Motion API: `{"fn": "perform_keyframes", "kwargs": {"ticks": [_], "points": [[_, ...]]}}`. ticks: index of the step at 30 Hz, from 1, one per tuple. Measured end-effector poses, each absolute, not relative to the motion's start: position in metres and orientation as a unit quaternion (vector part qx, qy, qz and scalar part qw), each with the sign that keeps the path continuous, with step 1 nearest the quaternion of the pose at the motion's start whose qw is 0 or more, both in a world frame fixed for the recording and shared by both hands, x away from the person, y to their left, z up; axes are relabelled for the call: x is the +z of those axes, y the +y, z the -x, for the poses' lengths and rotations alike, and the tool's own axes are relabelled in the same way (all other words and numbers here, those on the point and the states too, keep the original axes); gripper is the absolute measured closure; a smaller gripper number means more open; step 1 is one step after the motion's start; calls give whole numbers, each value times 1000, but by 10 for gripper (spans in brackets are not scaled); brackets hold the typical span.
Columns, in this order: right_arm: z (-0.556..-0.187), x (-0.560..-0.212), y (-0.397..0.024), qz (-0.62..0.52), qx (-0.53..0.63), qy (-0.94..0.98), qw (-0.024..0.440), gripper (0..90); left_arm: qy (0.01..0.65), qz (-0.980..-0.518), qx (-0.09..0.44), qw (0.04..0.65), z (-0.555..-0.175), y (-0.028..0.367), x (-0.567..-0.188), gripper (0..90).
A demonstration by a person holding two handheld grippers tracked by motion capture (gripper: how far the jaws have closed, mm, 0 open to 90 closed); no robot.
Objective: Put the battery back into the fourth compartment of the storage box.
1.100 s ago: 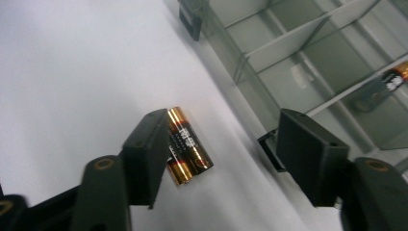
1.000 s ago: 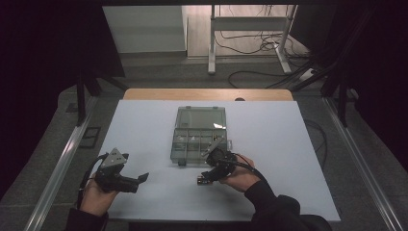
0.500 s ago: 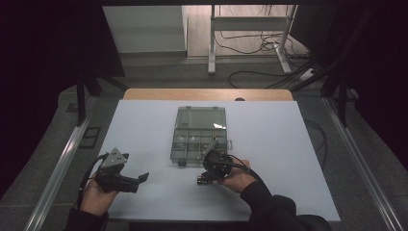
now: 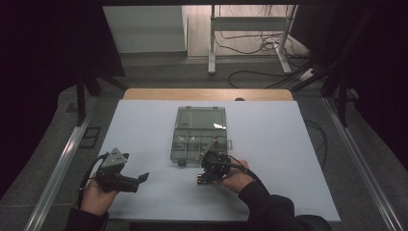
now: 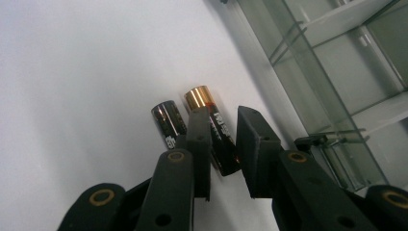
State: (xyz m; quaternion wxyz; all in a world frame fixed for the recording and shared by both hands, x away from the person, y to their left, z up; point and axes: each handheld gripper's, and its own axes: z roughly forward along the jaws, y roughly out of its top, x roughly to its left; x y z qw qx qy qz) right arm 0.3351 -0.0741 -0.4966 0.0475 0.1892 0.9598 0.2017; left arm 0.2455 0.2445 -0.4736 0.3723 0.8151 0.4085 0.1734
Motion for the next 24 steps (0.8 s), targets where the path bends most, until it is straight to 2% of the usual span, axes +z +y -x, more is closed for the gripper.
{"fn": "perform_keyframes", "kwargs": {"ticks": [9, 24], "points": [[-339, -506, -71, -184, 181, 964, 62, 749, 409, -815, 174, 372, -246, 244, -474, 2], [-337, -494, -73, -192, 204, 958, 65, 760, 409, -816, 174, 371, -246, 245, -474, 2]]}}
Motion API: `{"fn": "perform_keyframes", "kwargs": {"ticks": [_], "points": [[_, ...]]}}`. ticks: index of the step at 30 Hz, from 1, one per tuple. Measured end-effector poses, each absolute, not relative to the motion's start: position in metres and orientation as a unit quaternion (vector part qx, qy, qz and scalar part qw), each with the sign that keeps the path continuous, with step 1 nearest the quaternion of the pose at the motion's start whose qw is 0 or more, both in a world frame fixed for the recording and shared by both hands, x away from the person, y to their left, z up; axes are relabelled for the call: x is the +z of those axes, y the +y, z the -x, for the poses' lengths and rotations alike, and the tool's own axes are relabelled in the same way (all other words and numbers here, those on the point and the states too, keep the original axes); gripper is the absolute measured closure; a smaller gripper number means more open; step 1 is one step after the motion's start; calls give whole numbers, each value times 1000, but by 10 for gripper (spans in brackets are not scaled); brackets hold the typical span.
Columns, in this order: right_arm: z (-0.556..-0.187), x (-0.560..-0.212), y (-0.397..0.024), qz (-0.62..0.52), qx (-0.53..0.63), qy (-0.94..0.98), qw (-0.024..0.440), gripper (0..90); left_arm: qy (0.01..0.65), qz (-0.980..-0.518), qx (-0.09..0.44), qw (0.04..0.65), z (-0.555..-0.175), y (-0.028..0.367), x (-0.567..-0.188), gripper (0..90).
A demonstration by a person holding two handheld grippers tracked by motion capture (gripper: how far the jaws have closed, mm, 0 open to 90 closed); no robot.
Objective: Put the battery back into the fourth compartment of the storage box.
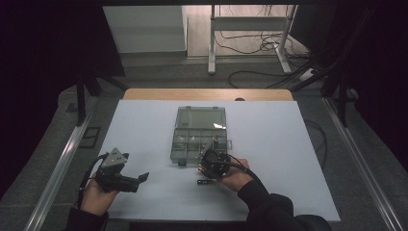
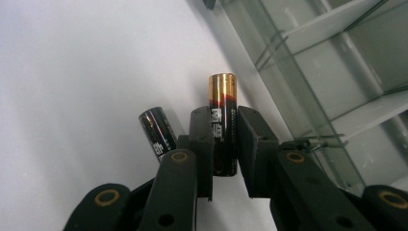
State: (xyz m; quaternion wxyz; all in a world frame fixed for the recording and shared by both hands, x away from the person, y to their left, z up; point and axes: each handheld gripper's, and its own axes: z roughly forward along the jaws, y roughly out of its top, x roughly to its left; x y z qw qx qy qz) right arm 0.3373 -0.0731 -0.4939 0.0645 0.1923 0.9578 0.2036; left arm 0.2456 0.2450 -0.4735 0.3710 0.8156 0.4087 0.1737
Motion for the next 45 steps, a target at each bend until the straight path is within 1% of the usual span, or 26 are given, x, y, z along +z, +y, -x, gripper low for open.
{"fn": "perform_keyframes", "kwargs": {"ticks": [14, 26, 45], "points": [[-336, -477, -79, -205, 231, 949, 64, 761, 411, -815, 170, 371, -246, 245, -474, 2], [-340, -464, -87, -223, 252, 939, 73, 761, 414, -815, 167, 370, -246, 245, -474, 2], [-347, -454, -96, -241, 267, 929, 87, 760, 416, -814, 166, 370, -246, 245, -474, 2]]}}
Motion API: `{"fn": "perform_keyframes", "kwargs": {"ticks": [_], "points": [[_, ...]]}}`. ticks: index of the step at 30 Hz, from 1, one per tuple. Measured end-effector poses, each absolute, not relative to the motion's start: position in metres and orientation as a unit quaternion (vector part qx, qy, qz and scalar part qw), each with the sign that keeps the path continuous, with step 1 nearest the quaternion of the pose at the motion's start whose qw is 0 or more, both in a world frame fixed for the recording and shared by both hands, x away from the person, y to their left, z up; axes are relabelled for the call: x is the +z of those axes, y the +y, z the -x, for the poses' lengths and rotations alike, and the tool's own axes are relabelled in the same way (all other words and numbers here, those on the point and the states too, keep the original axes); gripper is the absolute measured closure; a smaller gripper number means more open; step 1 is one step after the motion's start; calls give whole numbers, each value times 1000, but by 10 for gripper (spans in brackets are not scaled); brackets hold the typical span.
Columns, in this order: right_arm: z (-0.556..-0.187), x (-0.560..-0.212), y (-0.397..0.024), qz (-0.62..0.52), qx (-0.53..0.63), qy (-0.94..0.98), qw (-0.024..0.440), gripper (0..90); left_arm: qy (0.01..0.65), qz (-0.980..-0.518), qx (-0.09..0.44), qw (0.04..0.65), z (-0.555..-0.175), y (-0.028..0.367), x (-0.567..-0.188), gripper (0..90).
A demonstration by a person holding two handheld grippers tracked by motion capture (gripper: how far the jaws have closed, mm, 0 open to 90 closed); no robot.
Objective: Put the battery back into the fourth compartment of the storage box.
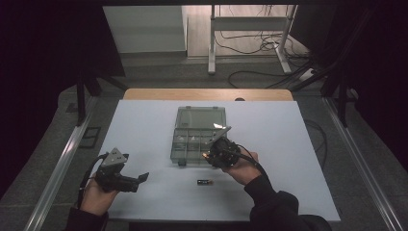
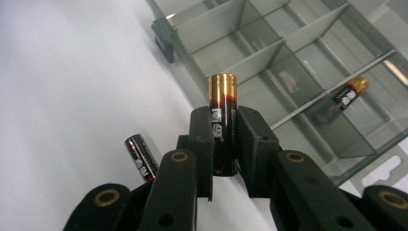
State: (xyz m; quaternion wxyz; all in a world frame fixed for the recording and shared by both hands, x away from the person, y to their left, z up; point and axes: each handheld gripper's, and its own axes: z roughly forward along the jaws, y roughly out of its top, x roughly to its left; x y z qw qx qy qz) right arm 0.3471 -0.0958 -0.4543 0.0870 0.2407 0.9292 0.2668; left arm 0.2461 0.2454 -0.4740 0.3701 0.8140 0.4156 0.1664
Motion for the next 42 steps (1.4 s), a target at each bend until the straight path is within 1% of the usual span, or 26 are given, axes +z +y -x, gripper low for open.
{"fn": "perform_keyframes", "kwargs": {"ticks": [28, 42], "points": [[-367, -444, -112, -275, 287, 910, 114, 760, 428, -803, 150, 387, -247, 246, -473, 0], [-386, -444, -118, -302, 293, 900, 116, 760, 427, -806, 151, 382, -247, 246, -474, 0]]}}
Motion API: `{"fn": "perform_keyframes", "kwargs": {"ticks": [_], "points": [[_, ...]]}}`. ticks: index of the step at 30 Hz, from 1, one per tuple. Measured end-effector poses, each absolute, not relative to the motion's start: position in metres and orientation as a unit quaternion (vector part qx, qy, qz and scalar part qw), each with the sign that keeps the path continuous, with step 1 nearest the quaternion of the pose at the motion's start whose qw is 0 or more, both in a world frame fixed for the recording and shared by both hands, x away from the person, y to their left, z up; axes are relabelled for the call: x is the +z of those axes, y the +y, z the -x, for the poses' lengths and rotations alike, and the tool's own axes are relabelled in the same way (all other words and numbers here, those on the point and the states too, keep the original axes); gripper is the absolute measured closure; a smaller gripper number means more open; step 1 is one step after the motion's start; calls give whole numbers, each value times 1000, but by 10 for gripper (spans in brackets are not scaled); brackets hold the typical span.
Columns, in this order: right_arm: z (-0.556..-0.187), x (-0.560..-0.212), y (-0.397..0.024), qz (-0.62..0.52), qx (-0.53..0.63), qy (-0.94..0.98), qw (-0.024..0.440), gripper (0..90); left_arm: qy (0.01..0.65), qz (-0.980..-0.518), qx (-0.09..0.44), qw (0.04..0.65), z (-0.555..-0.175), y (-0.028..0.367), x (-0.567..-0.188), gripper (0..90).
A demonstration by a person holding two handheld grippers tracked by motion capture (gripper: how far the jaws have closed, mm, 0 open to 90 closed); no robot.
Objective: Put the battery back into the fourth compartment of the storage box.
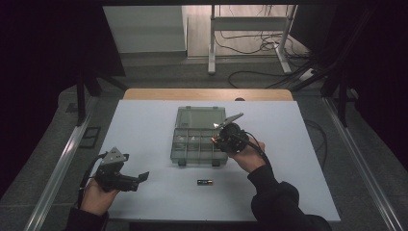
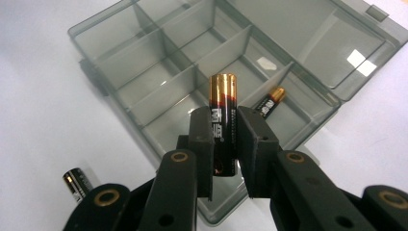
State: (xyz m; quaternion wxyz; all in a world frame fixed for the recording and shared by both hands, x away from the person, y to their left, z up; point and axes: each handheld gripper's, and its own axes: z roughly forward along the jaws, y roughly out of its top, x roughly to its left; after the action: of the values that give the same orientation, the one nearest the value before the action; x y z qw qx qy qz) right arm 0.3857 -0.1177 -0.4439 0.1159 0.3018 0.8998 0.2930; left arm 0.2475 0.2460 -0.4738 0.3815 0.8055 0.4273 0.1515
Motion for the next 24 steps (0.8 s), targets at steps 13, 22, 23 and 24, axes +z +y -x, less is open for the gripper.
{"fn": "perform_keyframes", "kwargs": {"ticks": [13, 22, 23, 24], "points": [[-402, -446, -120, -326, 294, 890, 120, 759, 425, -808, 156, 376, -247, 245, -474, 0], [-415, -454, -119, -344, 291, 884, 122, 759, 424, -810, 157, 375, -247, 245, -474, 0], [-416, -454, -119, -344, 290, 884, 122, 759, 424, -810, 157, 375, -247, 245, -474, 0], [-417, -456, -119, -347, 289, 884, 124, 759, 423, -810, 157, 374, -247, 245, -474, 0]]}}
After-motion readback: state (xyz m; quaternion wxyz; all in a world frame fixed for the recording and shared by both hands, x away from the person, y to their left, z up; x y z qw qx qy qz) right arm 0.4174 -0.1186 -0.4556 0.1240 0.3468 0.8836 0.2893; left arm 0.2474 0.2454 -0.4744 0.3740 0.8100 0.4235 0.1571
